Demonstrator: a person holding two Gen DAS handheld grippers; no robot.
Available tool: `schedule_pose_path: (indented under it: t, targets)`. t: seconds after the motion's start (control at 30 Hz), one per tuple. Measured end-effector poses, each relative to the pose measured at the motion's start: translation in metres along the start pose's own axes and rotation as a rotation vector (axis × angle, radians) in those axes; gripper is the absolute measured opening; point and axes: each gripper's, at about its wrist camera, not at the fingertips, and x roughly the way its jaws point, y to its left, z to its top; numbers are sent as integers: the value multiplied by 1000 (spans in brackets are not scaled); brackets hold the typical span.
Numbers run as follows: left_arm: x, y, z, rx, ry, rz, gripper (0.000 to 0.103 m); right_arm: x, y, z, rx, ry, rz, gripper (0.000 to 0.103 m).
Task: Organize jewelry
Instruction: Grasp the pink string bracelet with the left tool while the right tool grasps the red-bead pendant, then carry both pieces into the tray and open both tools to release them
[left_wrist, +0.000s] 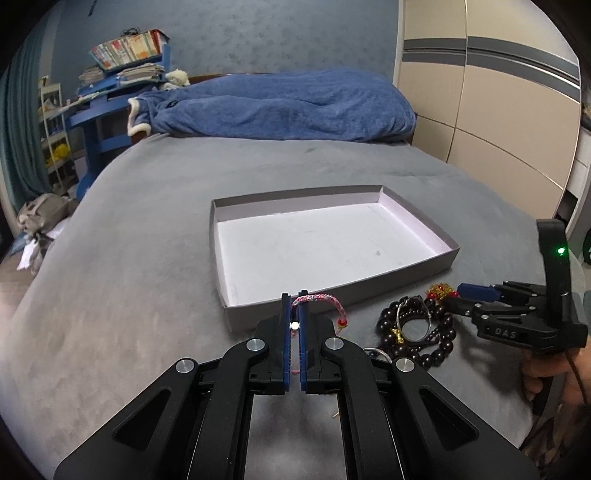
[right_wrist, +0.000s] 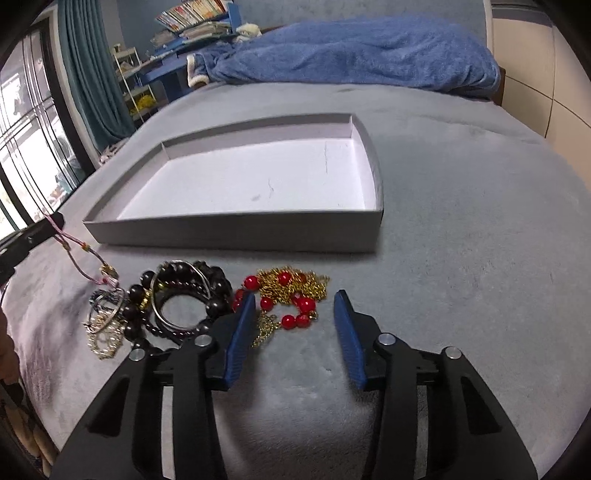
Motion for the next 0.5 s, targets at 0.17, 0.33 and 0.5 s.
schedule_pose_path:
  t: [0.17, 0.33, 0.5]
  targets:
    - [-2, -3, 0, 14, -4, -2, 4, 5, 5, -1, -21, 16, 24, 10]
    - [-6, -4, 2, 10, -17, -3, 4, 0, 6, -1, -8, 3, 57, 9]
    - [-12, -4, 10, -6, -44, -14, 4, -23, 2, 11, 7, -71, 77, 9]
